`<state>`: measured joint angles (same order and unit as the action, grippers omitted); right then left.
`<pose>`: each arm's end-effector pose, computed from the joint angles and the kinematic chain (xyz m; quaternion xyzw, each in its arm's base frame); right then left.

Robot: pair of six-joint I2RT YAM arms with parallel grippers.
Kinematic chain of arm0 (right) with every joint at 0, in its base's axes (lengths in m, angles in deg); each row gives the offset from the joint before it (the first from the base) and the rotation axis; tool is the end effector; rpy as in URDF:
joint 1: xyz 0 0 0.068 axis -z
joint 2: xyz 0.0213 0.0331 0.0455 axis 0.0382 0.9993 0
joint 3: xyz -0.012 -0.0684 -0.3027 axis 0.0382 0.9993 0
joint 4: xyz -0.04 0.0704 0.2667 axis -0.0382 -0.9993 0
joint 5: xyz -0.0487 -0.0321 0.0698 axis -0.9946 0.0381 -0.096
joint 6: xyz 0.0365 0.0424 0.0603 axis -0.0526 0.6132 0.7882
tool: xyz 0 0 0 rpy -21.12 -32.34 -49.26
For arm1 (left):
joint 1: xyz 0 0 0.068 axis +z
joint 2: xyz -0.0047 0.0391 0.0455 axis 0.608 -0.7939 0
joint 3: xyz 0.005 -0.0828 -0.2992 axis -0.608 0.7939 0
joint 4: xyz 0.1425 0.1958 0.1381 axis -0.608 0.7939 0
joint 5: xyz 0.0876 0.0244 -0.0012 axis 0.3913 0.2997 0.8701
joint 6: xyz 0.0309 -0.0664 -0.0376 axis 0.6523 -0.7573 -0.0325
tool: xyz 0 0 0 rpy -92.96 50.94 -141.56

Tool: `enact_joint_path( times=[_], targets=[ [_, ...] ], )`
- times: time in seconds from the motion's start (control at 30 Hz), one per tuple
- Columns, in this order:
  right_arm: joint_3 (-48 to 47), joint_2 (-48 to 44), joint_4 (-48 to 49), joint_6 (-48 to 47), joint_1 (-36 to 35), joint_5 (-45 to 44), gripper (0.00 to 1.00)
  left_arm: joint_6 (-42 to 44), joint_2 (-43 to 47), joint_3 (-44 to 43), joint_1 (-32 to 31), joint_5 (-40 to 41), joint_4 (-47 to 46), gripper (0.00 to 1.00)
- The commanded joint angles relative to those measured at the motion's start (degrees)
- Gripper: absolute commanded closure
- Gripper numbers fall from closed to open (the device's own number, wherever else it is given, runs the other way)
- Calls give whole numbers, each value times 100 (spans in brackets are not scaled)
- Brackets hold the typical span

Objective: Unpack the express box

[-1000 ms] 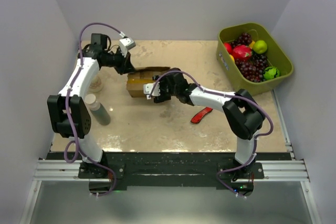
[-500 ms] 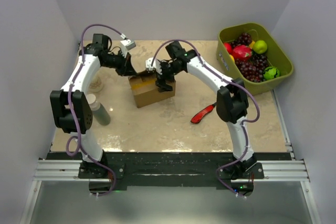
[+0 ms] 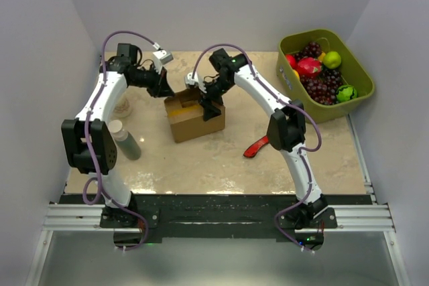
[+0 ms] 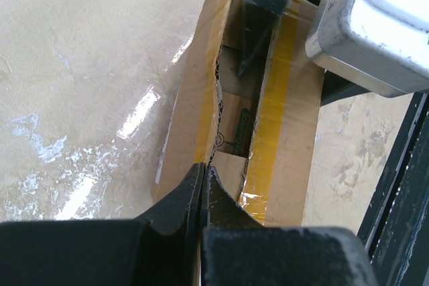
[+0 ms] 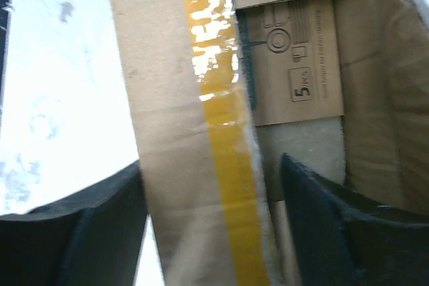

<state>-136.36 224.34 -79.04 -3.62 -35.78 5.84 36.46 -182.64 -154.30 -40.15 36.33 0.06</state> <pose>0.4253 0.3416 0.2560 -0.6828 0.6146 0.3316 0.2145 0.4109 -0.0742 0.3197 0.3354 0.8127 -0.3438 0.3299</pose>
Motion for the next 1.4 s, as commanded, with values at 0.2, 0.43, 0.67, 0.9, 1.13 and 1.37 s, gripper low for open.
enact_joint_path(
  times=[0.2,0.43,0.67,0.9,1.13,1.37],
  targets=[
    [2276,-1620,1760,594,-219,-998,70,-573,-85,49,-29,-310,-540,100],
    [4929,-3678,5610,385,-508,-2062,81,-811,-235,164,-11,-232,-637,100],
    [6213,-4619,6853,-309,-746,-2466,76,-872,-279,190,15,75,-716,100],
    [6471,-4691,7107,-170,-808,-3075,27,-1048,-252,68,94,251,-936,100],
    [3826,-3428,4176,1412,-632,-1372,21,-873,-349,-82,94,23,-866,100],
    [-76,-1269,1744,1530,-88,148,19,-688,-305,-91,77,49,-805,100]
  ],
)
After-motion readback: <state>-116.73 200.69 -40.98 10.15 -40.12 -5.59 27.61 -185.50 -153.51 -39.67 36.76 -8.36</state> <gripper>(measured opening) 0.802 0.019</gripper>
